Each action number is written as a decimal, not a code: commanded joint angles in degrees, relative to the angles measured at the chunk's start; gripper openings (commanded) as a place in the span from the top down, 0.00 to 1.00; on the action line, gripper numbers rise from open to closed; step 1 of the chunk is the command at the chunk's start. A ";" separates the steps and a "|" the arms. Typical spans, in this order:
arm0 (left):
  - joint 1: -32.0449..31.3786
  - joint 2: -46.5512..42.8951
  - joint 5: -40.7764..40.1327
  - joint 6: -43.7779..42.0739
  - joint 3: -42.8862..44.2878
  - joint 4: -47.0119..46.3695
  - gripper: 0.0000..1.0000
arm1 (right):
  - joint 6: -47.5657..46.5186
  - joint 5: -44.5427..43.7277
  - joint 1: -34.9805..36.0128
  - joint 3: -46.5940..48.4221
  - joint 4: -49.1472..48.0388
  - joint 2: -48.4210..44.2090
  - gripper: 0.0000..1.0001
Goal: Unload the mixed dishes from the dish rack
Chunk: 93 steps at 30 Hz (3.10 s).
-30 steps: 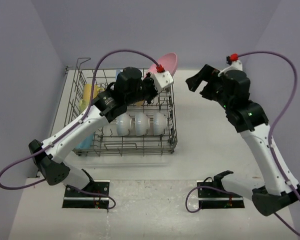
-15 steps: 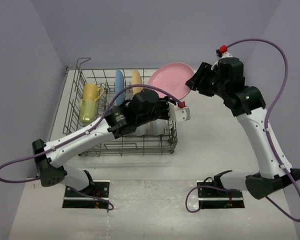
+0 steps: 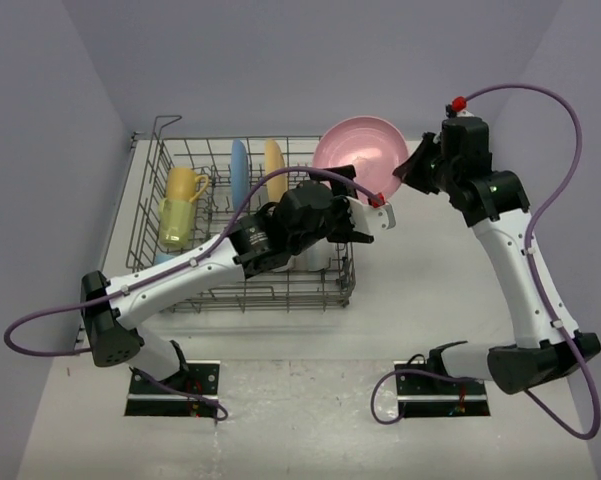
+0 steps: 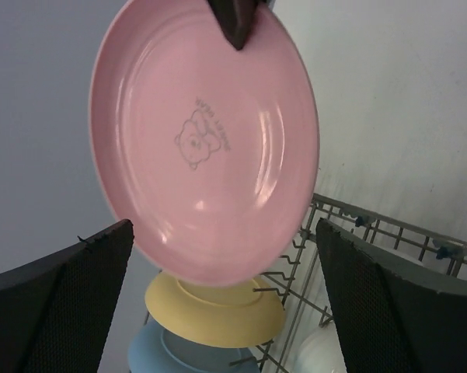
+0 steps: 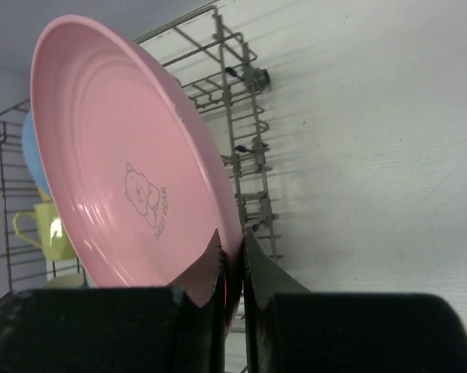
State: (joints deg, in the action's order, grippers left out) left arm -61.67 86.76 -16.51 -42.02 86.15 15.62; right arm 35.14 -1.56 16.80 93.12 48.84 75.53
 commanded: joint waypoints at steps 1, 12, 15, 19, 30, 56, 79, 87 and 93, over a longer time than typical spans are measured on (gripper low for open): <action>0.32 -2.03 -2.90 5.18 2.09 -6.47 0.00 | 3.70 -1.25 -4.83 -3.29 -6.90 -1.17 1.00; 24.47 -8.10 7.71 48.50 -2.65 -6.57 0.00 | 14.43 3.93 -24.70 -23.94 -29.03 5.15 1.00; 32.03 -7.66 15.44 54.93 -5.28 -6.39 0.00 | 15.93 3.16 -26.29 -25.45 -33.00 10.42 1.00; 35.65 -6.08 20.90 56.08 -5.38 -4.63 0.00 | 15.58 0.42 -27.69 -23.34 -33.20 18.50 1.00; 37.50 -2.04 21.61 57.66 -5.47 -2.26 0.00 | 16.11 2.89 -29.28 -19.91 -29.69 31.09 0.81; 38.20 2.89 19.06 63.46 -6.43 0.20 0.00 | -0.42 5.61 0.68 -24.13 -24.32 8.67 0.05; 39.34 9.48 23.80 66.89 -6.08 -4.54 0.04 | 2.22 -5.12 9.83 -24.21 -20.01 15.00 1.00; 40.14 10.18 26.97 69.00 -6.35 -8.32 0.53 | 2.83 -5.99 9.75 -24.39 -18.87 15.88 1.00; 40.57 10.45 27.41 69.09 -4.94 -7.62 0.93 | 3.97 -7.05 9.83 -24.30 -17.38 16.49 1.00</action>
State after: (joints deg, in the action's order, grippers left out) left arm -21.78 96.71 10.46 27.92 79.85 10.46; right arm 36.56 -2.31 27.07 69.52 25.36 89.23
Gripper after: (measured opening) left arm 0.126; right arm 0.023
